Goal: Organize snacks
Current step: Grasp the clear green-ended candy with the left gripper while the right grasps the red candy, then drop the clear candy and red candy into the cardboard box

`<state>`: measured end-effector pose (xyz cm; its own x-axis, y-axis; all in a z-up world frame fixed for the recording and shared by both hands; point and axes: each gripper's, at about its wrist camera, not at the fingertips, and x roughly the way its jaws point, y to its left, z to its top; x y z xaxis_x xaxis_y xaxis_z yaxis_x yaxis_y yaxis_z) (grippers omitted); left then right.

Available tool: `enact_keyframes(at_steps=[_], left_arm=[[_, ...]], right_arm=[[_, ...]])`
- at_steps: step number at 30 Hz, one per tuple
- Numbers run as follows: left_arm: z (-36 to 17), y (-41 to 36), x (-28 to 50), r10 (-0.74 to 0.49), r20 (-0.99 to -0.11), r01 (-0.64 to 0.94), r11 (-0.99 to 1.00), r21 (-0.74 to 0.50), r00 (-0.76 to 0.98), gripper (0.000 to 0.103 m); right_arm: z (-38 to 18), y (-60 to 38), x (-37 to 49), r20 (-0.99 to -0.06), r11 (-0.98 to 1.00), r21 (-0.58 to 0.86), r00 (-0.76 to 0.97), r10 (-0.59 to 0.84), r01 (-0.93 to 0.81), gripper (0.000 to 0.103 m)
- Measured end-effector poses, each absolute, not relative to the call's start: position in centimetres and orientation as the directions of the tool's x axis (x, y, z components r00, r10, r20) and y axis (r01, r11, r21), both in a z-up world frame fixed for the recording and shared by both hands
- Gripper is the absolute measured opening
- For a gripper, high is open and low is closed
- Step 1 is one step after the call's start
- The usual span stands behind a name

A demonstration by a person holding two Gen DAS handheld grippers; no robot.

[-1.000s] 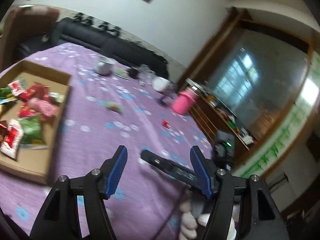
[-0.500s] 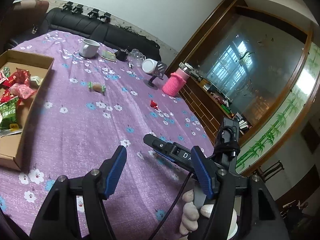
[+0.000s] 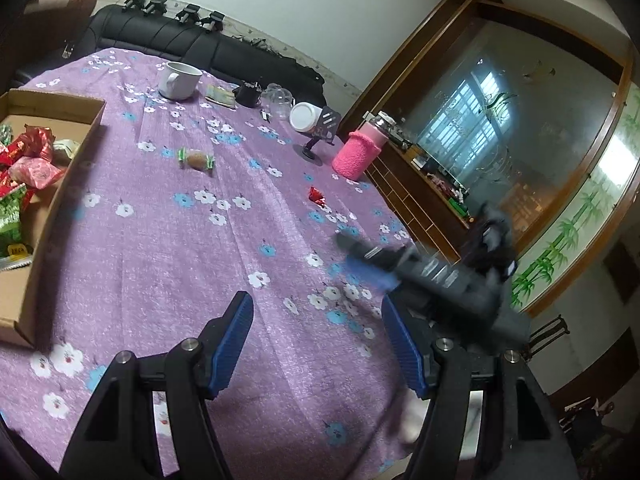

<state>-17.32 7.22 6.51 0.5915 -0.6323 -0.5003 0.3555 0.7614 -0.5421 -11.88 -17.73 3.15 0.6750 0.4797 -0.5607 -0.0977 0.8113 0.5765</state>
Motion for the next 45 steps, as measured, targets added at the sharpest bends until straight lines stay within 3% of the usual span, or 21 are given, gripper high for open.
enact_keyframes(at_steps=[7,13,17,19,21,24,27,31,35,36,37,38,44,45], left_arm=[[6.5,8.5,-15.4,-0.582,-0.532,0.314,0.799,-0.513,0.615,0.067],[7.8,9.3,-12.9,-0.536,-0.567,0.298,0.836,-0.461,0.626,0.067],[9.0,9.6,-8.9,-0.497,-0.602,0.254,0.859,-0.445,0.625,0.068],[9.0,9.6,-6.5,-0.488,-0.617,0.240,0.864,-0.443,0.617,0.070],[8.5,9.1,-3.9,-0.445,-0.651,0.209,0.888,-0.410,0.615,0.070],[7.1,8.3,-0.1,-0.405,-0.697,0.173,0.908,-0.381,0.592,0.070],[5.5,7.5,3.0,-0.374,-0.733,0.148,0.923,-0.356,0.569,0.070],[3.7,5.8,5.6,-0.231,-0.787,0.119,0.973,-0.199,0.572,0.070],[2.1,4.1,7.0,-0.183,-0.814,0.163,0.980,-0.110,0.552,0.070],[1.7,3.7,7.2,-0.184,-0.820,0.184,0.978,-0.097,0.542,0.067],[1.4,3.5,7.3,-0.177,-0.821,0.195,0.977,-0.081,0.543,0.050],[1.4,3.4,7.2,-0.159,-0.820,0.199,0.978,-0.056,0.550,0.045],[2.0,4.4,6.3,-0.206,-0.806,0.209,0.972,-0.104,0.555,0.043],[2.4,4.9,5.8,-0.222,-0.801,0.209,0.970,-0.123,0.556,0.038]], right_arm=[[6.0,-22.6,-5.2,-0.614,0.907,0.420,0.723,0.316,-0.040,0.052],[3.3,-21.5,2.3,-0.697,0.964,0.256,0.678,0.231,-0.066,0.052],[0.9,-20.9,5.3,-0.748,0.973,0.219,0.629,0.212,-0.067,0.051],[0.3,-20.7,5.7,-0.755,0.977,0.204,0.624,0.202,-0.069,0.043],[0.0,-20.8,5.7,-0.760,0.978,0.198,0.618,0.199,-0.071,0.029],[0.2,-21.1,5.5,-0.758,0.975,0.206,0.617,0.210,-0.080,0.022],[0.3,-22.1,5.3,-0.747,0.960,0.270,0.612,0.260,-0.078,0.021],[1.0,-23.3,5.1,-0.703,0.924,0.372,0.625,0.341,-0.087,0.021],[1.1,-23.5,5.1,-0.692,0.913,0.398,0.626,0.360,-0.086,0.021],[1.1,-23.5,5.1,-0.691,0.912,0.400,0.626,0.361,-0.083,0.021],[1.1,-23.5,5.1,-0.691,0.911,0.404,0.625,0.362,-0.082,0.021],[1.1,-23.6,5.1,-0.690,0.909,0.408,0.625,0.365,-0.080,0.021],[1.1,-24.2,5.0,-0.684,0.900,0.431,0.629,0.370,-0.061,0.021],[1.0,-24.2,5.0,-0.681,0.896,0.439,0.629,0.376,-0.060,0.021]])
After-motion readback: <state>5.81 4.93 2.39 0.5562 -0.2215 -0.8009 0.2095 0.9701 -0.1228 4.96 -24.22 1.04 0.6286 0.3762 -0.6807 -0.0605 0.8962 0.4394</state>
